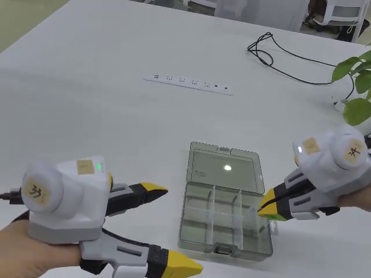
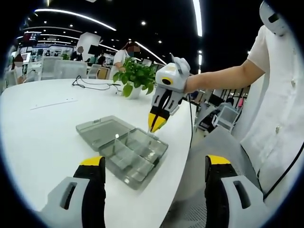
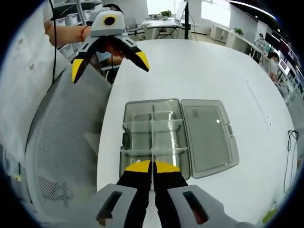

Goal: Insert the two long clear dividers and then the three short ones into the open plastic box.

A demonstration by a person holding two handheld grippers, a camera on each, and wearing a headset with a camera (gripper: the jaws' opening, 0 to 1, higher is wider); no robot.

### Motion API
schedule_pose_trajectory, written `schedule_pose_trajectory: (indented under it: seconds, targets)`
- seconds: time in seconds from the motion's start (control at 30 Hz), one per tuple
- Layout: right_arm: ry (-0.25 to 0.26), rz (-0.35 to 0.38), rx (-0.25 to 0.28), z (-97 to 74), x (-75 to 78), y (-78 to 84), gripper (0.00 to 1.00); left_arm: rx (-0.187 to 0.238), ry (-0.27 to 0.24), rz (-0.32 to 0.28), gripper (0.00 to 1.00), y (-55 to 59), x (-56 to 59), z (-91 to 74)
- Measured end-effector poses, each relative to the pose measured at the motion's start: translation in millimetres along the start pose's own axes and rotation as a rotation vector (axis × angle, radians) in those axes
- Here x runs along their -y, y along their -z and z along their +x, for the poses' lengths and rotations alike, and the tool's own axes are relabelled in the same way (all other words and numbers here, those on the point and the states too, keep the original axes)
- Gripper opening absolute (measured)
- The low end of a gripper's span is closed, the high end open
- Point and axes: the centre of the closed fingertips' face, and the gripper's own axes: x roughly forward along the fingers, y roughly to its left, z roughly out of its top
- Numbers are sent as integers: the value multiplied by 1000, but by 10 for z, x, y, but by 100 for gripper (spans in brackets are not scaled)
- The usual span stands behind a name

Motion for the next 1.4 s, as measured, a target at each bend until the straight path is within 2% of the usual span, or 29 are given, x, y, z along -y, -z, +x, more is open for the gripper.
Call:
schedule_pose_trajectory:
  seconds: [0.17, 0.37, 0.57, 0.67, 1.23, 1.4]
  targets:
    - [13, -39, 17, 1, -13, -2, 3, 4, 3, -2, 88, -7, 8, 3]
    - [22, -36, 42, -5, -6, -8, 3, 5, 7, -1, 87, -12, 21, 16]
    - [32, -41, 44, 6, -5, -12, 3, 4, 10, -4, 87, -5, 28, 26]
    - [40, -67, 26, 44, -14, -7, 3, 5, 10, -2, 87, -10, 26, 30]
    - [36, -73, 1, 237, 11, 104, 3, 4, 9, -7, 87, -20, 9, 15]
    - [40, -97, -28, 303, 5, 134, 3, 1, 11, -5, 86, -20, 14, 19]
